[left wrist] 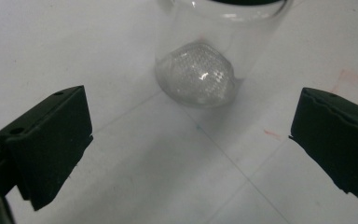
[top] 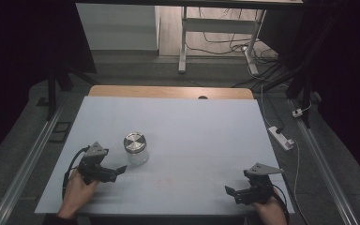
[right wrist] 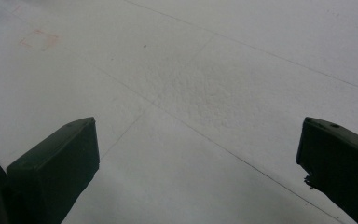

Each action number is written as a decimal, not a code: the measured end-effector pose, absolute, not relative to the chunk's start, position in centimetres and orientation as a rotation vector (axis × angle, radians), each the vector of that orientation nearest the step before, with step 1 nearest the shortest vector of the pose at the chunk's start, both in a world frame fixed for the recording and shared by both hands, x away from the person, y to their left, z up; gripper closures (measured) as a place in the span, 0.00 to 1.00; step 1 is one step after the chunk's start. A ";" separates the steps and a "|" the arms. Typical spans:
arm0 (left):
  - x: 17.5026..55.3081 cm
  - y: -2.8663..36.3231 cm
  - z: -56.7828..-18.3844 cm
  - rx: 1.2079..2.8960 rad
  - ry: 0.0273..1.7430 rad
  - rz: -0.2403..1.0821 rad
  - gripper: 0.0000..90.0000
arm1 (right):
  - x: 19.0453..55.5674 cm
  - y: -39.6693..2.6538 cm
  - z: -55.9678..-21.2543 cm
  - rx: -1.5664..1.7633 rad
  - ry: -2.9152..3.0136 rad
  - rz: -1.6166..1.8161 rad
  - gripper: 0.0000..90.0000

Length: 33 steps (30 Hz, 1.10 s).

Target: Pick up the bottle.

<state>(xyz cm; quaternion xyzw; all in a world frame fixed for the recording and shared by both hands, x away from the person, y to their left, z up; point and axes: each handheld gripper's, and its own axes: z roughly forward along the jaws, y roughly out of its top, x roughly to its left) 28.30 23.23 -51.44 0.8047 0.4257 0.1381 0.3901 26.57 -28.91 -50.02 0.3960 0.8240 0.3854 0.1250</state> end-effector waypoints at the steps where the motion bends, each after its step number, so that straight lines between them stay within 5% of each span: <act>1: 28.6 23.1 -51.4 2.051 1.081 0.351 0.00 | 26.6 -28.9 -50.0 1.154 2.402 1.123 0.00; 33: 33.5 18.9 -52.1 2.124 0.926 0.368 0.03 | 26.6 -29.0 -50.0 1.160 2.403 1.127 0.00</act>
